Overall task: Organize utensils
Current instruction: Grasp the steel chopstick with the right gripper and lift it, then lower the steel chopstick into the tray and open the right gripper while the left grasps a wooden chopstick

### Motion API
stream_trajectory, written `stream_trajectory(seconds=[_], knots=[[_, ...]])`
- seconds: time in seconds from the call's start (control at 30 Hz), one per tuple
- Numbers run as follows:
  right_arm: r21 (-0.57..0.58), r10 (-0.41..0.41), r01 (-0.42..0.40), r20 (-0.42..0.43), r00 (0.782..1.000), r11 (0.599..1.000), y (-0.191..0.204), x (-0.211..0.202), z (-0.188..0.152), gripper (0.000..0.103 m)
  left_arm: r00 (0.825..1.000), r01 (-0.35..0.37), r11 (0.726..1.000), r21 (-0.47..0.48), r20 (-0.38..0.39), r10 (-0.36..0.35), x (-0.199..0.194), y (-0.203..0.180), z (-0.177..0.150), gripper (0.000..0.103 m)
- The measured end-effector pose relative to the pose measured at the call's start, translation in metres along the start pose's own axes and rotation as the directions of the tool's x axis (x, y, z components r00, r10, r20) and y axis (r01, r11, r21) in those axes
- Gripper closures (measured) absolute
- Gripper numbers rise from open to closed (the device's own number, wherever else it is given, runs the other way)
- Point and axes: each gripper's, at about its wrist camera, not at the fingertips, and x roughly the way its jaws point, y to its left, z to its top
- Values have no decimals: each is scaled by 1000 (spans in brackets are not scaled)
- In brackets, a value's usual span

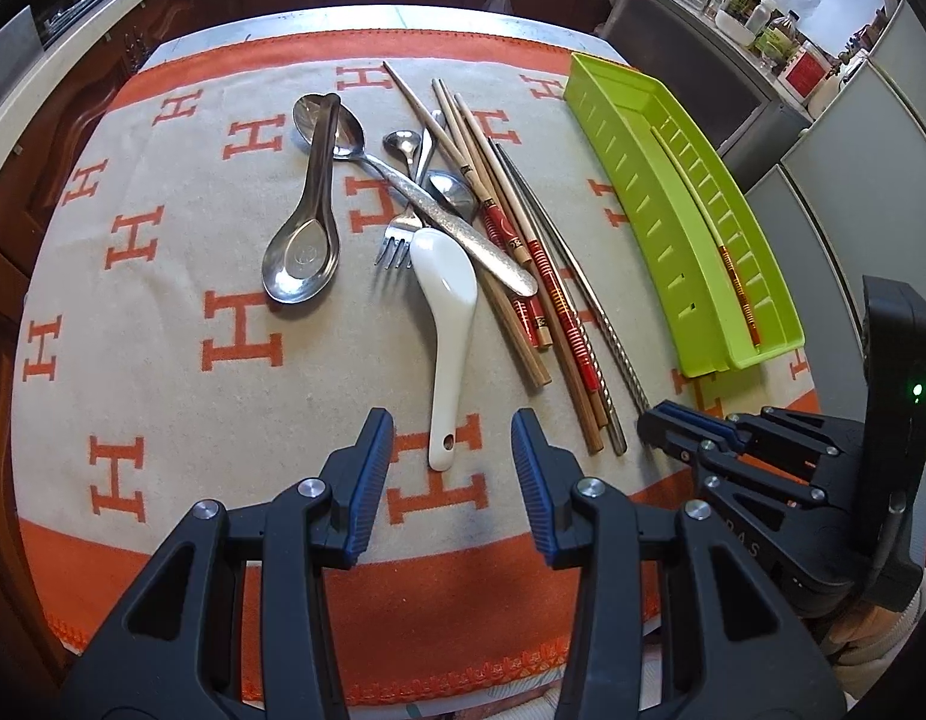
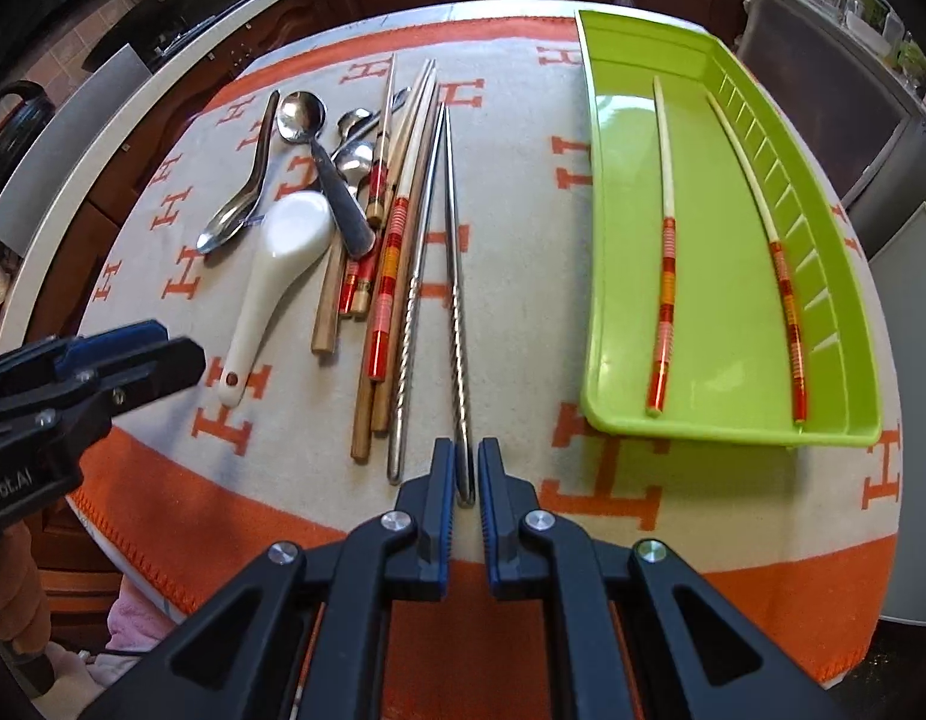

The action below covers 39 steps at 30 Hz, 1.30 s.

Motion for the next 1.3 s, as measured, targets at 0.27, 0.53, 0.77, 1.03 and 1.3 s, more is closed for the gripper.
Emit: stream_trajectory(seconds=[0.27, 0.53, 0.77, 1.03, 1.3], knots=[[-40, -53, 54, 26, 998, 998, 17, 10, 20, 95, 1000, 8, 1000, -4, -12, -8, 5, 1, 1, 65], [-48, -65, 67, 46, 997, 997, 25, 19, 39, 96, 1000, 4, 1000, -5, -19, -4, 9, 2, 3, 65], [57, 56, -59, 57, 997, 997, 6, 12, 36, 97, 1000, -4, 1000, 9, -16, 5, 10, 0, 8, 65], [108, 166, -183, 151, 975, 977, -8, -21, 36, 98, 1000, 2, 999, 32, 1, -2, 8, -13, 26, 66], [187, 136, -192, 277, 951, 963, -51, -61, 45, 98, 995, 75, 997, 3, -60, -74, 22, -27, 51, 86]])
